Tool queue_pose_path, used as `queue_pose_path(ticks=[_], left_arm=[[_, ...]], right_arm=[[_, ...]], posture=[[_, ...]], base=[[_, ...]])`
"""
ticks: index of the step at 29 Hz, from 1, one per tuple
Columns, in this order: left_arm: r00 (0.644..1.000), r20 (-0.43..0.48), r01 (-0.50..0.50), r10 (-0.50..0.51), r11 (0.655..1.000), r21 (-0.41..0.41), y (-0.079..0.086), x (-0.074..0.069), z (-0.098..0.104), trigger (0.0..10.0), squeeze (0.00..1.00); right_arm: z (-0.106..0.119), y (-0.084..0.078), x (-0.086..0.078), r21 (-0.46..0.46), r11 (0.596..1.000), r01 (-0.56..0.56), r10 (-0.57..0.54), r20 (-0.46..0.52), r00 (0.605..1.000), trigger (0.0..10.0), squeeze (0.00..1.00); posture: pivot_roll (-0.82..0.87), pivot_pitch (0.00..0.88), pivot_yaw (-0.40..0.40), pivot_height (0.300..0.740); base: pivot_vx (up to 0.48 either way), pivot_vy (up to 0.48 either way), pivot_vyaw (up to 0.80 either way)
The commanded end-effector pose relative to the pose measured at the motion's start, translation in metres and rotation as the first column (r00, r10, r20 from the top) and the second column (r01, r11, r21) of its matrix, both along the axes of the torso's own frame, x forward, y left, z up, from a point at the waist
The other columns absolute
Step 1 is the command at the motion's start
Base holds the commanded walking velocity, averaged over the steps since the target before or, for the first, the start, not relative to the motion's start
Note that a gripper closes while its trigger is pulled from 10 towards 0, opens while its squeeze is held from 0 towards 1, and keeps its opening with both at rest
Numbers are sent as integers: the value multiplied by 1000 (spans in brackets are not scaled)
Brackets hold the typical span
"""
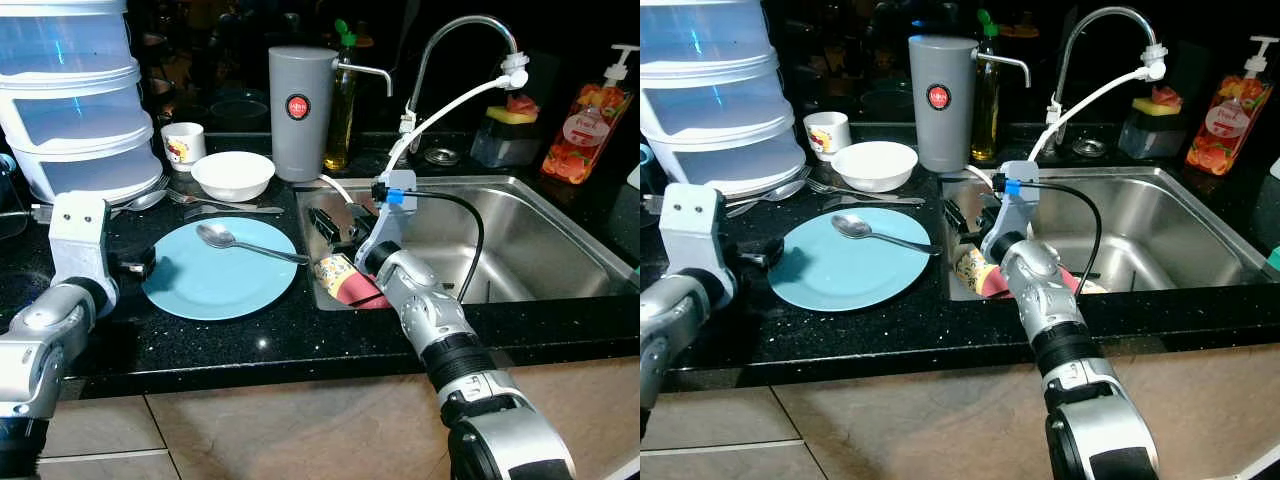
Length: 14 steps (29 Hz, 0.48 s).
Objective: Kitchen organization
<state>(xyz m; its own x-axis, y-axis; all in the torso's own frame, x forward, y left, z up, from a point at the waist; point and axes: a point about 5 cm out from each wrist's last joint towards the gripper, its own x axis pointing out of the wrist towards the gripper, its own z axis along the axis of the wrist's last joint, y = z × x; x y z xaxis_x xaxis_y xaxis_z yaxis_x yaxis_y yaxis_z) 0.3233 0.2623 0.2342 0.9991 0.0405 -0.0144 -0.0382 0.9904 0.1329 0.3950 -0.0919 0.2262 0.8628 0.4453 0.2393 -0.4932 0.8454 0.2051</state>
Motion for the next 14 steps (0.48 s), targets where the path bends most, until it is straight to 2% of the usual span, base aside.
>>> queue_pose_path(ticks=[1, 7, 14], left_arm=[[1000, 7, -20, 19, 999, 37, 5, 1, 3, 10000, 0], [999, 44, -29, 27, 998, 51, 11, 3, 14, 10000, 0], [999, 37, -22, 20, 999, 37, 12, 3, 14, 10000, 0]], right_arm=[[-9, -1, -1, 18, 1000, 12, -11, -26, 1000, 10000, 0], [-20, -2, -6, 90, 995, 43, -38, -49, 998, 10000, 0], [-22, -4, -8, 116, 992, 53, -47, -52, 998, 10000, 0]], posture=[[136, 90, 3, 740], [151, 110, 33, 740], [155, 110, 38, 740]], base=[[0, 0, 0], [0, 0, 0], [0, 0, 0]])
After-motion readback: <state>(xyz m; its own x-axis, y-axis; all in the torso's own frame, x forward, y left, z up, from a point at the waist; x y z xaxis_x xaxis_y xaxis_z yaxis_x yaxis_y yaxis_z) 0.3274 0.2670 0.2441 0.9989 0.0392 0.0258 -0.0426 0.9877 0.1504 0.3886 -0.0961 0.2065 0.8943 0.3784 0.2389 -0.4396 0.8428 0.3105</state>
